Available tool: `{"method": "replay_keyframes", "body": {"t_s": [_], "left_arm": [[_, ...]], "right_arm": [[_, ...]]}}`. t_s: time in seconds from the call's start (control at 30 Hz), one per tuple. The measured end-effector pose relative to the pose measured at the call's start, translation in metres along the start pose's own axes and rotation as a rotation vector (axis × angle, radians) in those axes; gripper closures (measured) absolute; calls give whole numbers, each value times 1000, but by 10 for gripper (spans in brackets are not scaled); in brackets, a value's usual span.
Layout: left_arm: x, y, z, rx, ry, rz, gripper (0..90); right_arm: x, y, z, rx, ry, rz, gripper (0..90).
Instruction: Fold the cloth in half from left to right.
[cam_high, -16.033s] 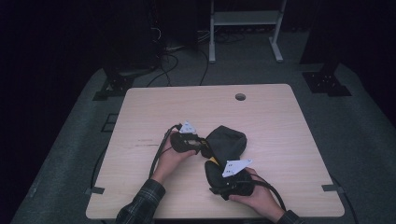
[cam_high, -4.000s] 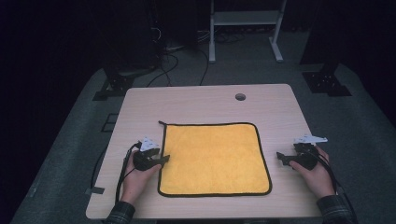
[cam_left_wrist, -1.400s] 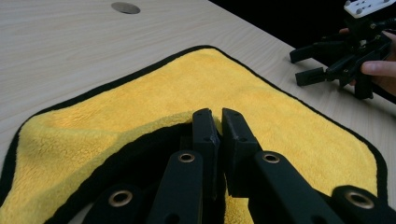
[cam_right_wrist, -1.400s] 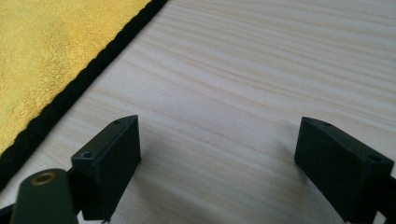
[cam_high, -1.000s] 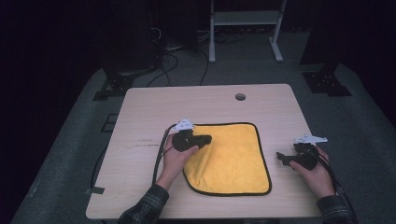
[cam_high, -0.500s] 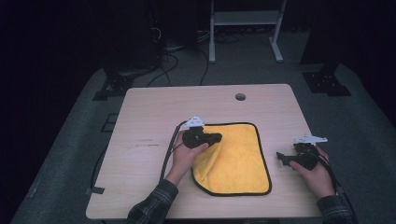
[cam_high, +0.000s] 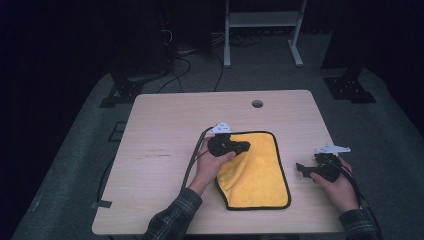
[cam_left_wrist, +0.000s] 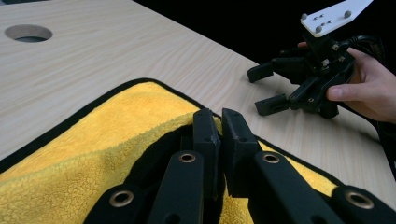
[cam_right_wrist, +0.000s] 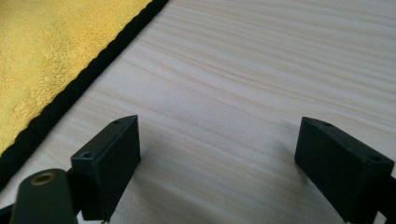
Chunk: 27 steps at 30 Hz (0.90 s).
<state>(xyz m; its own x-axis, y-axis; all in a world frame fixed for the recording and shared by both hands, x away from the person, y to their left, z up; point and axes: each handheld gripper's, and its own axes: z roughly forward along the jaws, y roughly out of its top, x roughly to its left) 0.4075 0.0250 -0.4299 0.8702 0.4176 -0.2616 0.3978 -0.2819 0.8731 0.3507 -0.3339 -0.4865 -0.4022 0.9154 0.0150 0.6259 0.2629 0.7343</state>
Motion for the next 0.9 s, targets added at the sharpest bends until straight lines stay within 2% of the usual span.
{"method": "replay_keyframes", "body": {"t_s": [0.2, 0.47, 0.9], "left_arm": [[-6, 4, 14, 11, -13, 18, 846], [-13, 6, 37, 20, -46, 10, 846], [-20, 5, 75, 90, -81, 17, 845]], "right_arm": [[0, 0, 0, 0, 1, -1, 131], [0, 0, 0, 1, 4, -3, 131], [-1, 1, 0, 1, 6, -5, 131]]}}
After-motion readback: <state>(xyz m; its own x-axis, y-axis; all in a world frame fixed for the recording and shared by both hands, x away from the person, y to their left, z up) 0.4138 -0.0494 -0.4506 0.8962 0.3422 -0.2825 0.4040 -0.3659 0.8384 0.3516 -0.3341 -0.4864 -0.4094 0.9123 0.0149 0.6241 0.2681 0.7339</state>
